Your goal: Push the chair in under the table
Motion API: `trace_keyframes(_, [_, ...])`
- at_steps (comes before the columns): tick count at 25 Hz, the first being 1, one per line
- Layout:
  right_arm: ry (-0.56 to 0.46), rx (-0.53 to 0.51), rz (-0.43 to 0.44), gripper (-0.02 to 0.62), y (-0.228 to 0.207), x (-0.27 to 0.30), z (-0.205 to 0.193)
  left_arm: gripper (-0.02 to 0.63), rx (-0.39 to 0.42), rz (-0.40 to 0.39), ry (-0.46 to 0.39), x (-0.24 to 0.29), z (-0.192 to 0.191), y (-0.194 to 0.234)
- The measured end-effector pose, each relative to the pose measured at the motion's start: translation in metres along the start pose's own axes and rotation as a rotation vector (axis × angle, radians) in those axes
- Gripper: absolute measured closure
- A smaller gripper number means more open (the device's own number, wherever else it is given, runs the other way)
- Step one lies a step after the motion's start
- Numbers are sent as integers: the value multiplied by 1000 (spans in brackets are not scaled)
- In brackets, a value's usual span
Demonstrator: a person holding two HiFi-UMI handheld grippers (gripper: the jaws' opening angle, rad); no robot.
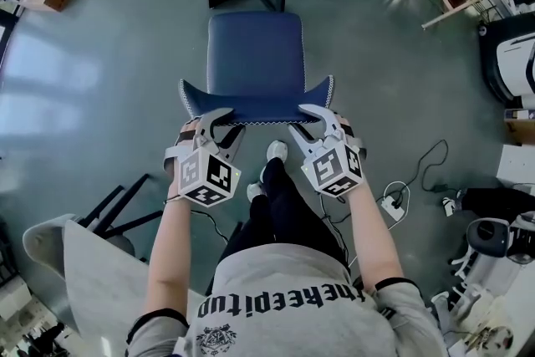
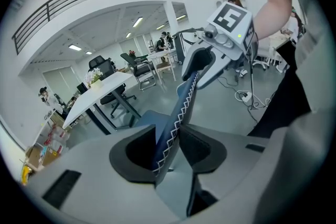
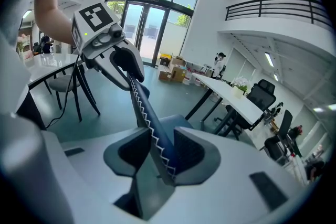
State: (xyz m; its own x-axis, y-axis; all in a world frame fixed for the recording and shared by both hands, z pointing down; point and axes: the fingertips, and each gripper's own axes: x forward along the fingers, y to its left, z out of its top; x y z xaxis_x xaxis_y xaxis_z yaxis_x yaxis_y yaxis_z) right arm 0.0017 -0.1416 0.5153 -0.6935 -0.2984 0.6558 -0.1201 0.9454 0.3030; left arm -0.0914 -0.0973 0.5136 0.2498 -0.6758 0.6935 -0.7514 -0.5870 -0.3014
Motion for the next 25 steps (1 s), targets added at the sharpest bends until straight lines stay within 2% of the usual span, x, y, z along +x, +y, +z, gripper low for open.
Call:
trace_keyframes(16, [-32,-28,42,456,-49,48,29,457,-24,7,16,26,-3,69])
trace_keyframes(25, [-41,-32,48,459,-54,75,56,457,-19,-7,11,23,-20,105])
